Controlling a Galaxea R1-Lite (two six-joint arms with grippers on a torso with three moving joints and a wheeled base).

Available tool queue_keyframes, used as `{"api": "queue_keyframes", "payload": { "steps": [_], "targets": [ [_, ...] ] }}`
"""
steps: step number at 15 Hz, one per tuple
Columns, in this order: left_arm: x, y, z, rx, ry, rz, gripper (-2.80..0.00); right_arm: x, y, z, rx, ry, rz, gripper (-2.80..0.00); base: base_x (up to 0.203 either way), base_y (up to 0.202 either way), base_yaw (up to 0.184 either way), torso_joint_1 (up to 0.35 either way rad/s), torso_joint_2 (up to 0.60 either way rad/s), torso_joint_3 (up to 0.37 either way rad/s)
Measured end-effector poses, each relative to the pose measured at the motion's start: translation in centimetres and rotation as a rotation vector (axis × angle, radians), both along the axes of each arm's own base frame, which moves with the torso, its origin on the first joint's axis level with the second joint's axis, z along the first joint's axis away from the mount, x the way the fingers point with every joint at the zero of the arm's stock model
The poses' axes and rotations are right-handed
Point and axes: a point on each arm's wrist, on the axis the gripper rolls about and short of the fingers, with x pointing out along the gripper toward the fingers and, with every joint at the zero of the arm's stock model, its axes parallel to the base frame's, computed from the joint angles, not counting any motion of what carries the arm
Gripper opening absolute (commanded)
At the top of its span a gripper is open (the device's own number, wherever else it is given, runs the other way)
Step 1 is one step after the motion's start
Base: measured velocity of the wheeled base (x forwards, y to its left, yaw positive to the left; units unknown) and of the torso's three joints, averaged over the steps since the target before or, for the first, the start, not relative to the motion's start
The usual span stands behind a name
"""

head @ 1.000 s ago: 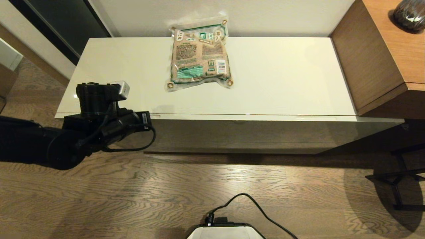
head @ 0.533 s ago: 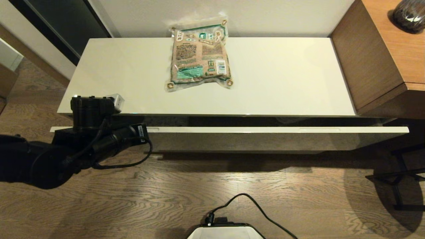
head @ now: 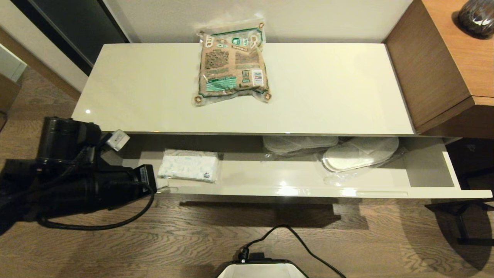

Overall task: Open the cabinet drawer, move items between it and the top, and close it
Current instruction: Open the drawer

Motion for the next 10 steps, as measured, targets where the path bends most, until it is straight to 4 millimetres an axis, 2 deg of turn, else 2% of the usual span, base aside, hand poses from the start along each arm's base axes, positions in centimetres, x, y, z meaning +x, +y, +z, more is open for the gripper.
{"api": "queue_keyframes", "payload": {
  "steps": [4, 6, 8, 10],
  "targets": [
    [-5.9, 1.1, 5.3, -0.203, 0.041, -0.075, -2.8, 0.0, 0.0, 0.0, 0.0, 0.0, 0.0, -2.8, 0.0, 0.0, 0.0, 0.0, 0.0, 0.0],
    [-8.6, 1.7, 6.6, -0.251, 0.082, -0.119, -2.8, 0.0, 0.0, 0.0, 0.0, 0.0, 0.0, -2.8, 0.0, 0.0, 0.0, 0.0, 0.0, 0.0],
    [-9.7, 2.0, 7.1, -0.264, 0.066, -0.116, -2.8, 0.0, 0.0, 0.0, 0.0, 0.0, 0.0, -2.8, 0.0, 0.0, 0.0, 0.0, 0.0, 0.0],
    [-9.8, 2.0, 7.5, -0.279, 0.058, -0.105, -2.8, 0.0, 0.0, 0.0, 0.0, 0.0, 0.0, -2.8, 0.0, 0.0, 0.0, 0.0, 0.0, 0.0]
  ]
}}
